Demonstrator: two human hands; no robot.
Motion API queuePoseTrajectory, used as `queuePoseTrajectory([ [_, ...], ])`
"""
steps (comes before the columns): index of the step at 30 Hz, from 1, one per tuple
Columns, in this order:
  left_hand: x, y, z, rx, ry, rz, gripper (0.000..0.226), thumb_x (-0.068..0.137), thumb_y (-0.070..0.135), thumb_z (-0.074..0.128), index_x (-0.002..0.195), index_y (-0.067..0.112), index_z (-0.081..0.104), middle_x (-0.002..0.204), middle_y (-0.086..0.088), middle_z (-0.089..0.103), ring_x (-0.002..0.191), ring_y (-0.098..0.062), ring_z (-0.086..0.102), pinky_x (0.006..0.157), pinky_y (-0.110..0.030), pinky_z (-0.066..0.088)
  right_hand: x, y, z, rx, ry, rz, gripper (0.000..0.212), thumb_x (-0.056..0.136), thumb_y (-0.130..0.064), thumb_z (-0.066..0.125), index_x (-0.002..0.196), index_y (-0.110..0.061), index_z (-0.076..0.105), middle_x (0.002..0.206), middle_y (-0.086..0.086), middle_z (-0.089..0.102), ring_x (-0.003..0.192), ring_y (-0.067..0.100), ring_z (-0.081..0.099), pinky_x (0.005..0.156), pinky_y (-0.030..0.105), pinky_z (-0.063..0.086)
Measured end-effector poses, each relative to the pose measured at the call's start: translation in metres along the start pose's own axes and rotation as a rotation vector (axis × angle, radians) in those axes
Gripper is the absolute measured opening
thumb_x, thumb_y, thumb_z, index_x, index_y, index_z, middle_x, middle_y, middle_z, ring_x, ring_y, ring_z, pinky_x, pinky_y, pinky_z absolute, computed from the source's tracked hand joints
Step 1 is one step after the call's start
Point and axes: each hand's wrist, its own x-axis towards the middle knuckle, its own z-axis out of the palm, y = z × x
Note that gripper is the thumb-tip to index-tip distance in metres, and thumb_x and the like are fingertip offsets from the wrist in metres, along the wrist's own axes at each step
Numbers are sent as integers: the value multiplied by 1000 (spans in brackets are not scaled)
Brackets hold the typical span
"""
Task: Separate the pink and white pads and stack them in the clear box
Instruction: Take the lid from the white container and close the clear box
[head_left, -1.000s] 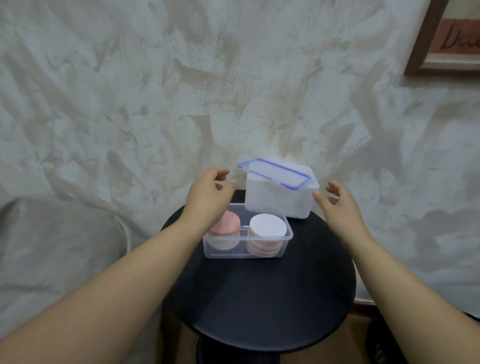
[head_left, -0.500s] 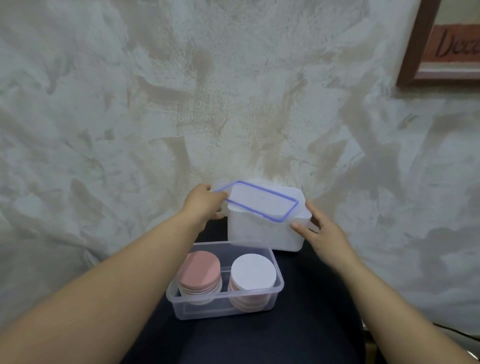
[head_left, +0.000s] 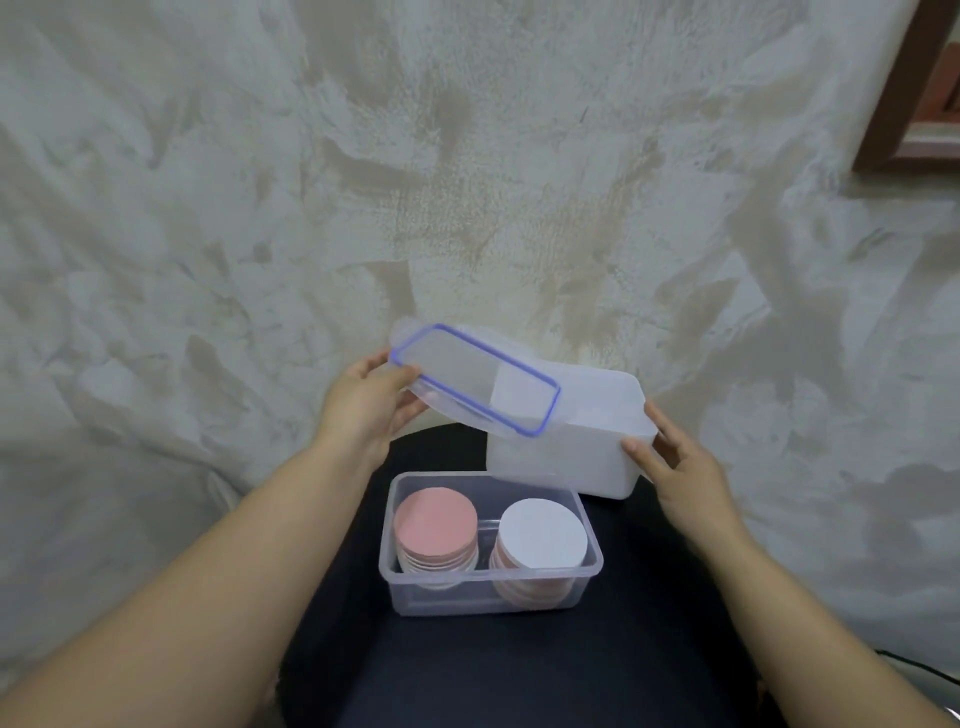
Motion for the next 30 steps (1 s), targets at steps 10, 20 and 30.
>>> queuePoseTrajectory([
  [10, -22, -4, -71, 44, 342, 78, 41, 88, -7, 51, 124, 8, 37, 95, -13, 60, 90, -26, 62, 60, -26, 52, -10, -9, 3, -36, 8, 10, 52, 90, -23, 59, 139, -24, 41, 137, 1, 50, 121, 8, 45, 98, 22, 34],
  [20, -5, -45, -91, 591, 292, 25, 37, 75, 13, 69, 104, 7, 48, 100, -17, 62, 69, -22, 58, 55, -31, 50, -7, -1, -2, -28, 5, 50, 53, 88, -25, 62, 137, -28, 44, 133, 0, 54, 122, 13, 51, 107, 42, 38],
  [30, -24, -49, -110, 1006, 201, -9, 68, 70, 45, 75, 119, 6, 49, 115, -10, 56, 103, -28, 57, 78, -33, 44, -12, -4, 2, -15, 23, 23, 53, 89, -22, 60, 139, -24, 41, 136, 2, 52, 123, 14, 49, 108, 41, 37],
])
